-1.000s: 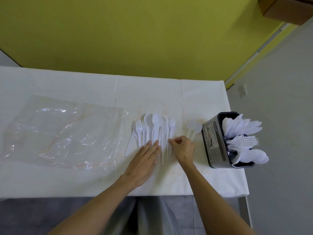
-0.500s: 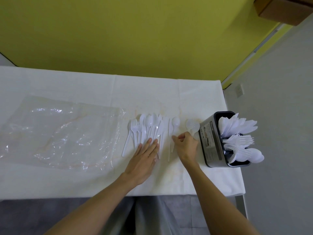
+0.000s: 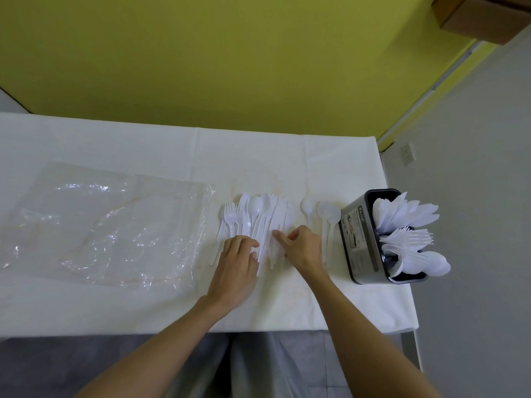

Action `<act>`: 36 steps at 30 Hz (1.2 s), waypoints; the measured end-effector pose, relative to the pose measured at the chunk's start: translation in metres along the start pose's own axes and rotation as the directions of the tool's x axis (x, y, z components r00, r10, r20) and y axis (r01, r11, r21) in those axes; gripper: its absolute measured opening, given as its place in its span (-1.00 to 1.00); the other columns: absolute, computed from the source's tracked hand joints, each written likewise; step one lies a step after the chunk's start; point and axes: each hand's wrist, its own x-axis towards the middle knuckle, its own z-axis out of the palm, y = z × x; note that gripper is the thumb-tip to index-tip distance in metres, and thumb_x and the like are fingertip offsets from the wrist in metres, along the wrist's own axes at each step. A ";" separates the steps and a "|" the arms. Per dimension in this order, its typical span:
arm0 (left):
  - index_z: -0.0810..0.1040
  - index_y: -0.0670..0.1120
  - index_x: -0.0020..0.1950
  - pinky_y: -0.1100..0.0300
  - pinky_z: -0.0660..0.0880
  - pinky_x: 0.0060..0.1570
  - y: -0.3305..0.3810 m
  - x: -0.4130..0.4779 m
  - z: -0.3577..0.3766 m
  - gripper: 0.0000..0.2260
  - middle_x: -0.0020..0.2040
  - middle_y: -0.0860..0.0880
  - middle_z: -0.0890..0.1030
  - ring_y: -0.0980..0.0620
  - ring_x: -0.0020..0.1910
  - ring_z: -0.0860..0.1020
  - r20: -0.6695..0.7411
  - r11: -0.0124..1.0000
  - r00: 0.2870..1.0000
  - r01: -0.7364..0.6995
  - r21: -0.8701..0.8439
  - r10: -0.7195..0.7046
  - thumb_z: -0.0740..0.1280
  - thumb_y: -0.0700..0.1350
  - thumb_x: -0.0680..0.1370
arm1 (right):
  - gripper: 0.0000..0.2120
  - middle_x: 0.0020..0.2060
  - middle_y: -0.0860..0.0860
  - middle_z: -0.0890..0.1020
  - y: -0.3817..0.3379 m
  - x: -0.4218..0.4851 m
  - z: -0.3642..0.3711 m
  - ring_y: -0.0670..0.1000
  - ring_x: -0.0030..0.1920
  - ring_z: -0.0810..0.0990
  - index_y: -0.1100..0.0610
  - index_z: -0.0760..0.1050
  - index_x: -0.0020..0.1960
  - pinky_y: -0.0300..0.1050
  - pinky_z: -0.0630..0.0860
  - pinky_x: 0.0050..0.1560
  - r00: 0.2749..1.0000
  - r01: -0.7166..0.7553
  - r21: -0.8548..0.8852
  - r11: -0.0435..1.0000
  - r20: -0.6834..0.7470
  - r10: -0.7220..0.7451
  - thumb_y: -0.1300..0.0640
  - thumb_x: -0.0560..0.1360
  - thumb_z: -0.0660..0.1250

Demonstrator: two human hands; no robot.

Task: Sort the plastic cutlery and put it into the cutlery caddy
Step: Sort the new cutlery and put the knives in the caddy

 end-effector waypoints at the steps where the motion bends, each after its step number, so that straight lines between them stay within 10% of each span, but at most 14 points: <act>1: 0.48 -0.08 0.14 0.17 0.41 0.16 0.001 0.001 -0.001 -0.72 0.11 0.06 0.46 0.07 0.12 0.37 -0.016 1.000 1.000 0.025 -0.014 -0.025 0.05 -0.09 0.56 | -0.50 -0.52 0.05 0.47 -0.005 0.000 0.003 -0.03 -0.51 0.41 0.14 0.35 -0.38 -0.22 0.31 -0.45 1.000 -0.006 -0.028 1.000 0.005 0.006 -0.22 0.44 0.41; 9: 0.46 -0.05 0.16 0.15 0.43 0.13 0.001 0.001 -0.001 -0.83 0.10 0.08 0.46 0.06 0.12 0.38 0.036 0.993 0.995 0.100 -0.066 -0.098 0.15 -0.16 0.61 | -0.65 -0.49 0.05 0.61 -0.013 0.007 -0.007 0.01 -0.37 0.63 0.19 0.46 -0.47 -0.15 0.57 -0.19 0.992 -0.099 0.037 0.994 0.083 0.096 0.15 0.47 0.37; 18: 0.47 -0.08 0.16 0.16 0.47 -0.04 0.031 0.030 -0.005 -0.78 -0.08 0.05 0.54 0.07 -0.09 0.51 0.306 0.911 0.927 0.303 -0.278 -0.215 0.21 0.01 0.61 | -0.80 -0.40 0.07 0.50 -0.010 0.005 -0.025 0.00 -0.33 0.49 0.26 0.54 -0.28 -0.19 0.49 -0.19 0.957 -0.151 0.612 0.776 0.288 -0.042 0.21 0.46 0.46; 21: 0.41 -0.14 0.00 0.15 0.45 -0.17 0.032 0.037 -0.006 -0.86 -0.08 -0.03 0.56 -0.03 -0.13 0.52 0.340 0.867 0.892 0.401 -0.297 -0.296 0.11 -0.10 0.64 | -0.73 -0.38 0.06 0.56 -0.017 0.005 -0.024 -0.01 -0.31 0.52 0.25 0.61 -0.25 -0.17 0.54 -0.15 0.965 -0.119 0.595 0.795 0.258 -0.049 0.04 0.47 0.47; 25: 0.28 -0.20 0.28 0.11 0.46 -0.06 0.020 0.037 -0.013 -0.75 0.19 -0.11 0.53 -0.20 0.11 0.54 0.331 0.764 0.842 0.531 -0.366 -0.427 0.07 -0.28 0.61 | -0.67 -0.34 0.09 0.65 -0.019 0.006 -0.013 0.00 -0.32 0.58 0.19 0.53 -0.24 -0.13 0.56 -0.13 0.999 -0.049 0.271 0.961 -0.004 0.052 -0.05 0.52 0.39; 31: 0.16 0.02 0.38 0.16 0.36 -0.27 0.008 0.029 -0.021 -0.70 -0.07 -0.07 0.48 -0.01 -0.29 0.41 0.305 0.746 0.836 0.547 -0.381 -0.457 -0.01 -0.13 0.64 | -0.64 -0.51 -0.01 0.31 -0.024 0.008 0.001 -0.05 -0.53 0.26 0.14 0.24 -0.39 -0.25 0.18 -0.53 0.998 -0.056 -0.124 0.991 0.016 0.059 0.22 0.51 0.30; 36: 0.23 -0.09 0.17 0.16 0.30 -0.34 0.008 0.025 -0.020 -0.77 -0.32 -0.04 0.37 0.02 -0.40 0.34 0.245 0.753 0.846 0.533 -0.387 -0.473 -0.01 0.04 0.66 | -0.70 -0.43 0.12 0.49 -0.034 0.011 0.001 0.05 -0.41 0.42 0.19 0.36 -0.42 -0.19 0.36 -0.36 0.995 -0.058 -0.034 0.998 0.079 0.061 0.16 0.46 0.30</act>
